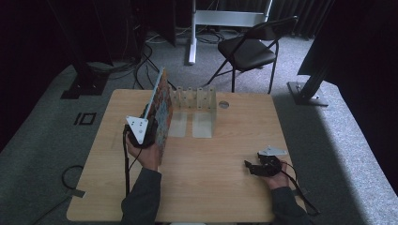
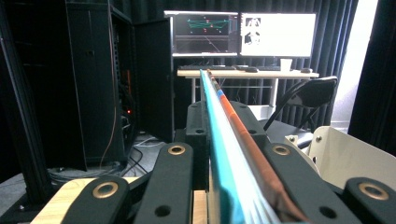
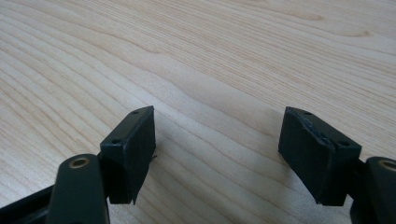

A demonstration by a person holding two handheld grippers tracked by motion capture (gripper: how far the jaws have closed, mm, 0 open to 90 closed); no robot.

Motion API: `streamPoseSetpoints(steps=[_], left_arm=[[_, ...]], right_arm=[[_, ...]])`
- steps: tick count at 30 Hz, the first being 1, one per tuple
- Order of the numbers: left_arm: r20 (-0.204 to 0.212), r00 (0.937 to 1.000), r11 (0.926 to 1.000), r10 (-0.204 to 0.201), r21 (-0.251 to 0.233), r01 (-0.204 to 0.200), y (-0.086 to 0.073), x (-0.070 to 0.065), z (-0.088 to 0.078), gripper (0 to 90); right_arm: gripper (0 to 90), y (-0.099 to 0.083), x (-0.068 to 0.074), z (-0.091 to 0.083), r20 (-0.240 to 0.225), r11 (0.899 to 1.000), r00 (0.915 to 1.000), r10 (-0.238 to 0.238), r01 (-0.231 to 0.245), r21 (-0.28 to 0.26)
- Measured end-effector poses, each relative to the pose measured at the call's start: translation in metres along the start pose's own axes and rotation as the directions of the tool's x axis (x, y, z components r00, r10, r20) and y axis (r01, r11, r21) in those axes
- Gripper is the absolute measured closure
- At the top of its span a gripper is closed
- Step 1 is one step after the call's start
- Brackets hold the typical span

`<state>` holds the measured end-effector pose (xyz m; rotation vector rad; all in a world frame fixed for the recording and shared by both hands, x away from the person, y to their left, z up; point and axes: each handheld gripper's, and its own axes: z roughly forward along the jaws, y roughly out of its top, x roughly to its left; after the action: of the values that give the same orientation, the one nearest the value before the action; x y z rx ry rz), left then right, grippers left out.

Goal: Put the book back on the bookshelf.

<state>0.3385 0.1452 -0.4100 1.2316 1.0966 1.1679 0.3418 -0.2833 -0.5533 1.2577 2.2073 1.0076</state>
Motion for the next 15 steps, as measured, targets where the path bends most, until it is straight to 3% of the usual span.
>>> streamPoseSetpoints(steps=[15], left_arm=[[-0.006, 1.0, 1.0, 0.002, -0.003, -0.002, -0.0025, 0.0019, -0.0028, 79.4]], right_arm=[[26.8, -0.0001, 0.0, 0.0, 0.001, 1.0, 1.0, -0.001, 0.001, 0.0]])
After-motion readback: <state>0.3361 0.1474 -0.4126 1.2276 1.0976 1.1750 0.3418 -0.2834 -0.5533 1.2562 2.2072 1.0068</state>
